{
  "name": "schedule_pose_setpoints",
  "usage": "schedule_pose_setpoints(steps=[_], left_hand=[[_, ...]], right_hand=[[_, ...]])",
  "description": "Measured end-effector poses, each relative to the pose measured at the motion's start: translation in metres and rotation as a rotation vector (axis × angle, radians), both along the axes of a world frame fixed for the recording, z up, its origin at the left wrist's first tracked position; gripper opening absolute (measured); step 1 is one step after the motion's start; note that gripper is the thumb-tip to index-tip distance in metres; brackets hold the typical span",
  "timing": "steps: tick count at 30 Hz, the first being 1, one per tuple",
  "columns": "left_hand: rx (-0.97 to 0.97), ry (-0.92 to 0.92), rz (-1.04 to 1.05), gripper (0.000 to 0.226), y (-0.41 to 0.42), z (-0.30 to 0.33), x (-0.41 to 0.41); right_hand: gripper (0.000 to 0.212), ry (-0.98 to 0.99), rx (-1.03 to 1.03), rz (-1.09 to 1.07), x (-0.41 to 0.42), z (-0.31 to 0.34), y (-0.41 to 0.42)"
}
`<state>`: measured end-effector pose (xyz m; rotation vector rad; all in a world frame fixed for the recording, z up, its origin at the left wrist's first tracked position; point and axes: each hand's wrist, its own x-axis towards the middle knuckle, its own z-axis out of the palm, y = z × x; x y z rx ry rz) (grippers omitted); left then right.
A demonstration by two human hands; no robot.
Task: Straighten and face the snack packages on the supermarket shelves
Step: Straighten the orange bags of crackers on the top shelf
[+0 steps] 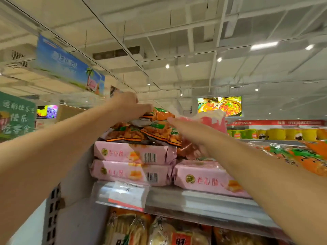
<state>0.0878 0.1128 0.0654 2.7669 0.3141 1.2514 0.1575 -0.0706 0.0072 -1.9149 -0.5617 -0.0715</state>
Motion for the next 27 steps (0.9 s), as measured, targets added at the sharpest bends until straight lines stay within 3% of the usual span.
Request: schedule_pose_setpoints(steps=[4,11,16,20,24,27], left_hand=[[0.003,0.075,0.03,0.078,0.004,-0.002,0.002],[-0.033,0.113,-0.035,0.072,0.002,-0.007,0.0],[-0.035,0.076,-0.057,0.07,0.002,-0.009,-0.002],[-0.076,0.04,-0.097,0.073,0.002,-0.011,-0.001],[-0.23,-0.09,-0.246,0.072,0.003,-0.009,-0.007],[-0.289,-0.238,-0.342,0.08,-0.003,-0.008,-0.014]], right_hand=[[0.044,-0.173,0.012,-0.014,0.006,-0.008,0.009],[0.041,-0.187,0.027,-0.07,0.011,-0.007,0.008],[0.049,-0.075,0.079,-0.075,0.009,0.0,0.011],[0.081,-0.042,0.076,-0.098,0.004,0.003,0.019],[0.047,-0.164,0.161,-0.143,-0.001,0.011,0.01],[0.042,-0.189,0.245,-0.117,-0.012,0.021,-0.014]])
